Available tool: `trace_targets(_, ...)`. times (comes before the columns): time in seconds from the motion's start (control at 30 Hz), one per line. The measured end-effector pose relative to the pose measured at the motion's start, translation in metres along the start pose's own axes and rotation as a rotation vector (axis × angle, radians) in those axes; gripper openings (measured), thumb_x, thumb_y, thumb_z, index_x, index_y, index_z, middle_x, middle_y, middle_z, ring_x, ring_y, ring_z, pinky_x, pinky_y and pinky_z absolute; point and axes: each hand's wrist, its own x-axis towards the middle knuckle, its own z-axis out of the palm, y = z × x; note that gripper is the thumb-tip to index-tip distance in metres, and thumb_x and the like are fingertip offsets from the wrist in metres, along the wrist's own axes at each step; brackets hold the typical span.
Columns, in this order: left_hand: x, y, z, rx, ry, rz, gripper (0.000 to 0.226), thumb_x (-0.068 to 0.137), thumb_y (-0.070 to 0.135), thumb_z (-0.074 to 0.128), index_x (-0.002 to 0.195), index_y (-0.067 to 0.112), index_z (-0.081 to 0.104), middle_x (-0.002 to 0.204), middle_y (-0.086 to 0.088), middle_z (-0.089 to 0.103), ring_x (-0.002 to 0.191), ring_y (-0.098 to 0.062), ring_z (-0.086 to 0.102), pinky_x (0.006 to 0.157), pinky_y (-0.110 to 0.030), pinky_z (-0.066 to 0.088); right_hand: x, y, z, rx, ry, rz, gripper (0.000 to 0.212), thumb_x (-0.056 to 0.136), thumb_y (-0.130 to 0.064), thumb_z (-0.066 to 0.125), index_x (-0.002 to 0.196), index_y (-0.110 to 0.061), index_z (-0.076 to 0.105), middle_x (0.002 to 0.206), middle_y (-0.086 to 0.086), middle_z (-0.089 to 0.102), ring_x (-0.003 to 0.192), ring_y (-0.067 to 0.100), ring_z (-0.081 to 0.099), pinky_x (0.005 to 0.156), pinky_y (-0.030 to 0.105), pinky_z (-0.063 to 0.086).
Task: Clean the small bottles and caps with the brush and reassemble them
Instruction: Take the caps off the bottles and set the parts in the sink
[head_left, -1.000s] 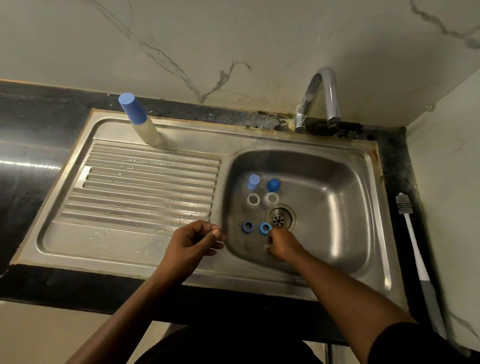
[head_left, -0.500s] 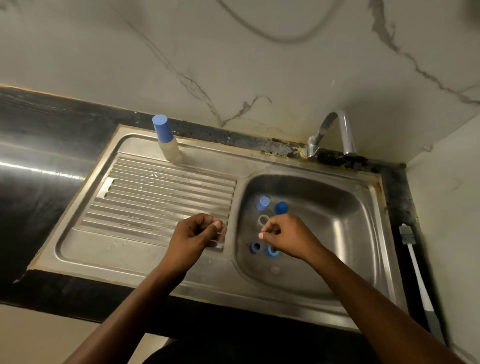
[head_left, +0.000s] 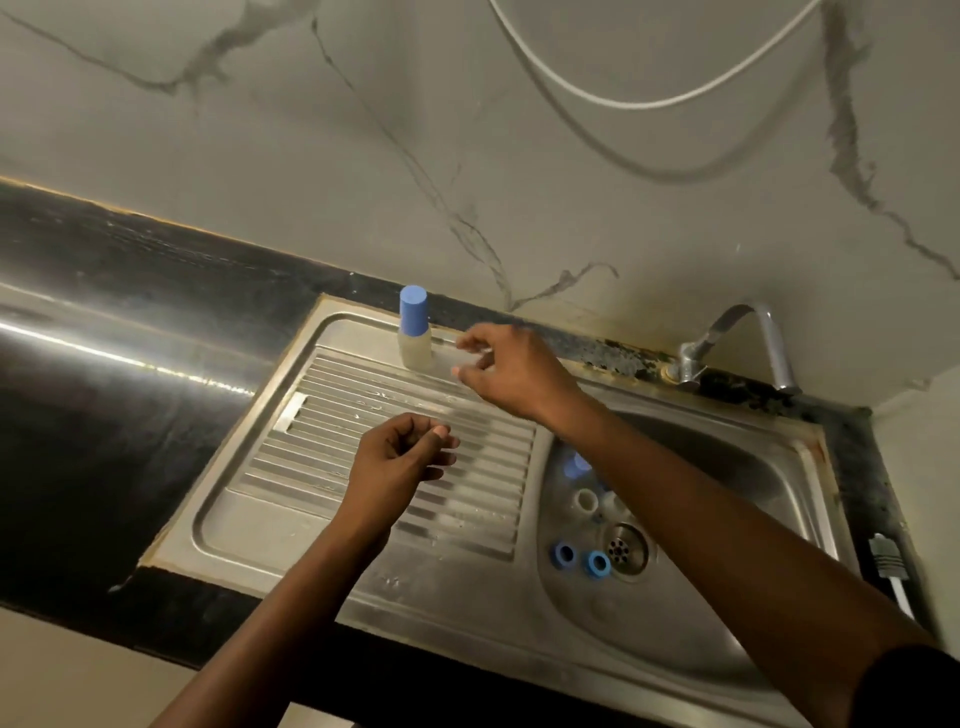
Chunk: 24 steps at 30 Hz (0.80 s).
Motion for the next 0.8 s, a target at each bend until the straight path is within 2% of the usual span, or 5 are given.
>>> trace_targets(0.2,0.01,0.003,-0.036,-0.007,0.025,0.01,0.016,0.105,0.019,0.064,0.107,0.007,0.074,0.102,-0.008,0.08,0.095,-0.03,0.077,0.094,-0.057,0.06,0.068,-0.026,0.026,-0.118,0.057,-0.06,0.055,0.088,-0.024,0.074,0.141,-0.02,0.058,0.138,0.004,0.061,0.117,0.023,0.063,0.092,0.036,0.053)
trace_targets(0.4,0.014,-0.001,-0.066,-0.02,0.049,0.008,0.015,0.105,0.017,0.063,0.11,0.007,0.073,0.102,-0.007,0.081,0.096,-0.029,0.077,0.094,-0.056,0.06,0.11,-0.035,0.049,-0.296,-0.029,-0.066,0.065,0.094,-0.017,0.07,0.154,-0.02,0.043,0.154,0.006,0.042,0.129,0.03,0.054,0.101,0.039,0.048)
trace_targets(0.6,0.014,-0.008,-0.082,-0.015,0.054,0.003,0.015,0.105,0.016,0.063,0.108,0.006,0.073,0.102,-0.006,0.081,0.096,-0.028,0.077,0.094,-0.056,0.06,0.121,-0.026,0.064,-0.326,-0.039,-0.022,0.052,0.095,-0.007,0.066,0.144,-0.022,0.053,0.139,0.008,0.053,0.118,0.031,0.061,0.098,0.043,0.053)
trace_targets(0.7,0.014,-0.009,-0.084,-0.008,0.051,0.007,0.014,0.104,0.016,0.064,0.108,0.007,0.074,0.102,-0.005,0.08,0.096,-0.026,0.077,0.094,-0.054,0.061,0.117,-0.018,0.064,-0.307,0.017,-0.03,0.042,0.093,-0.008,0.069,0.132,-0.018,0.058,0.129,0.01,0.058,0.109,0.031,0.063,0.086,0.035,0.05)
trace_targets(0.8,0.016,-0.009,-0.083,0.0,0.047,0.025,0.009,0.101,0.016,0.07,0.106,0.011,0.076,0.1,-0.006,0.08,0.096,-0.025,0.077,0.091,-0.051,0.062,0.106,-0.009,0.055,-0.227,0.054,-0.023,0.042,0.092,-0.013,0.072,0.133,-0.016,0.061,0.129,0.01,0.06,0.112,0.027,0.061,0.084,0.029,0.042)
